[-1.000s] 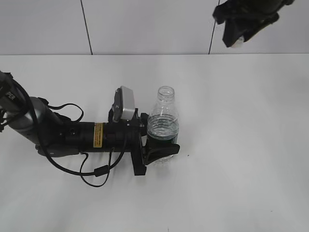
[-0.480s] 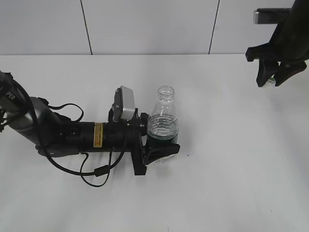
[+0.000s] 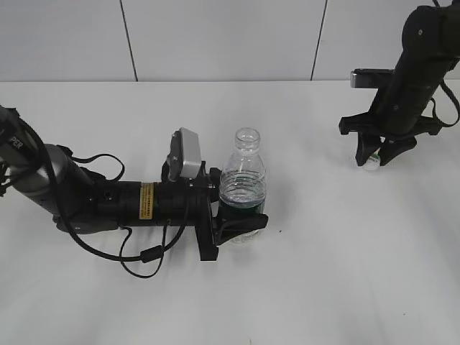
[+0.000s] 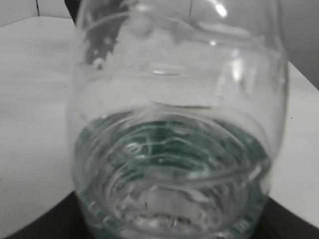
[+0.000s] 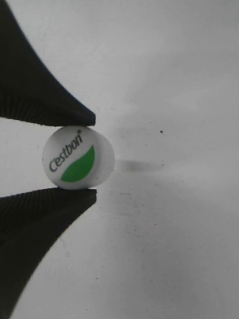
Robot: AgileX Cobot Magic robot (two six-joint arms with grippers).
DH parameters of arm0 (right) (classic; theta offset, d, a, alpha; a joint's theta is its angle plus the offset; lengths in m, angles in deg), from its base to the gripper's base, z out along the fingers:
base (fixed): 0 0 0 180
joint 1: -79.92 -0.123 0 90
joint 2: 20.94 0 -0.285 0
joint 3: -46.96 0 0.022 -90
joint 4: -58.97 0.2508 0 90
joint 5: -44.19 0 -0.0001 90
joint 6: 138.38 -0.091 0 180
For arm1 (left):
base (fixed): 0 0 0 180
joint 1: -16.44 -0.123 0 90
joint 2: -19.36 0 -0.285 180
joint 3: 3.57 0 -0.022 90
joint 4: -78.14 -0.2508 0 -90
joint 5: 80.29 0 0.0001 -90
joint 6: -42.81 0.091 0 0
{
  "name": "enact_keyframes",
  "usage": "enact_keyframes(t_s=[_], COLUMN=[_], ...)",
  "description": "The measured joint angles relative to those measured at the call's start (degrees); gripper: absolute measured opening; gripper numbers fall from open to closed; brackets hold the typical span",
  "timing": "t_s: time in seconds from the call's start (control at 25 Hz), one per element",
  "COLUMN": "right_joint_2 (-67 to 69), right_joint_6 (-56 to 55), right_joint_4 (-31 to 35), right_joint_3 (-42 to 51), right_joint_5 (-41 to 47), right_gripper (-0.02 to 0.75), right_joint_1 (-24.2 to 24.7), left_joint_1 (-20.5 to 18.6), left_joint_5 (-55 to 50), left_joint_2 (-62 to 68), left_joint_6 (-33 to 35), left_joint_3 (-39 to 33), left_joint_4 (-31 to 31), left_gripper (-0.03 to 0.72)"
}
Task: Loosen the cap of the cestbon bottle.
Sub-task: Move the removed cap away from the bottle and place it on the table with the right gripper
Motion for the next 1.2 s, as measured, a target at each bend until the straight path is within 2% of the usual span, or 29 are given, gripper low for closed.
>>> enact_keyframes(t_s=[0.6,0.84,1.2], right_joint_2=[2.46,2.46,2.46], right_joint_6=[-0.21,-0.21,0.34], right_joint_4=[0.00,0.18,0.48], right_joint_3=[0.00,0.00,-6.48], right_joint_5=[-1.18,-1.18,7.31], right_gripper=[0.299,0.441,0.470], right_joint_1=[0.00,0.00,0.00], left_joint_1=[0.00,0.00,0.00], left_joint_5=[0.00,0.00,-0.11], left_joint_2=[0.00,0.00,0.00], left_joint_6=[0.00,0.00,0.00], left_joint_3=[0.00,0.00,0.00], left_joint_4=[0.00,0.00,1.08], left_gripper=[0.402,0.402,0.402])
